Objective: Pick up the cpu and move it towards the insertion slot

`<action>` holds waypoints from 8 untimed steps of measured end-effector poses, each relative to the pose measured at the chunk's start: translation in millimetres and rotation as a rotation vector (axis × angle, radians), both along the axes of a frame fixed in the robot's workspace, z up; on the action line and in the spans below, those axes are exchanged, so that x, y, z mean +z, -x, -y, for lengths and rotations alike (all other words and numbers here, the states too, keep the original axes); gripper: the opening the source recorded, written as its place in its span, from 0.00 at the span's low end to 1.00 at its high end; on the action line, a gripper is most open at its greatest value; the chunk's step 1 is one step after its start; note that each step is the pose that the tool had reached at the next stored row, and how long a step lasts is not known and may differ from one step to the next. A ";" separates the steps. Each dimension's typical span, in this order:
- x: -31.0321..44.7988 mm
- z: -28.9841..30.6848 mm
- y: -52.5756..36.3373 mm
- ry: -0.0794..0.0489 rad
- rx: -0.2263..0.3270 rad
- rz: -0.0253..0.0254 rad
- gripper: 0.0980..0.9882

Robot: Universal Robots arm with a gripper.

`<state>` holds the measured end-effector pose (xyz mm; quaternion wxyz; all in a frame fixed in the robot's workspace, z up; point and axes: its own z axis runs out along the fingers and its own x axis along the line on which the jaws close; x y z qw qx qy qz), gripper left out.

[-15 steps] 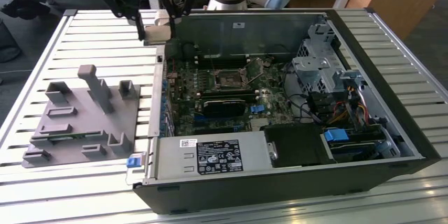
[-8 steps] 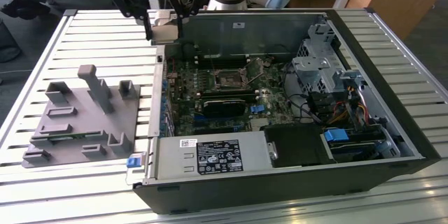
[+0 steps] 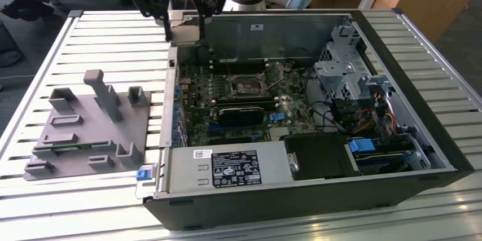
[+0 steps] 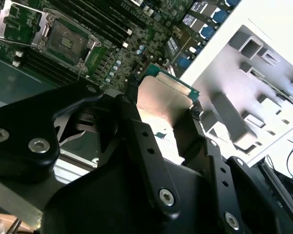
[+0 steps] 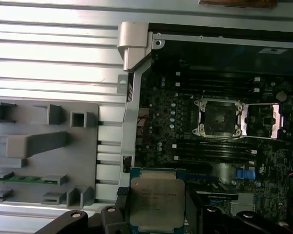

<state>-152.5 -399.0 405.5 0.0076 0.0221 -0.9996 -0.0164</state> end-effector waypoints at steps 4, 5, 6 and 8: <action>0.0 -3.8 -2.7 0.000 0.000 0.0001 0.50; 0.0 -4.8 -3.2 0.000 0.000 0.0002 0.50; 0.0 -5.9 -3.6 0.000 0.000 0.0003 0.50; 0.0 -8.5 -4.6 0.000 0.000 0.0008 0.50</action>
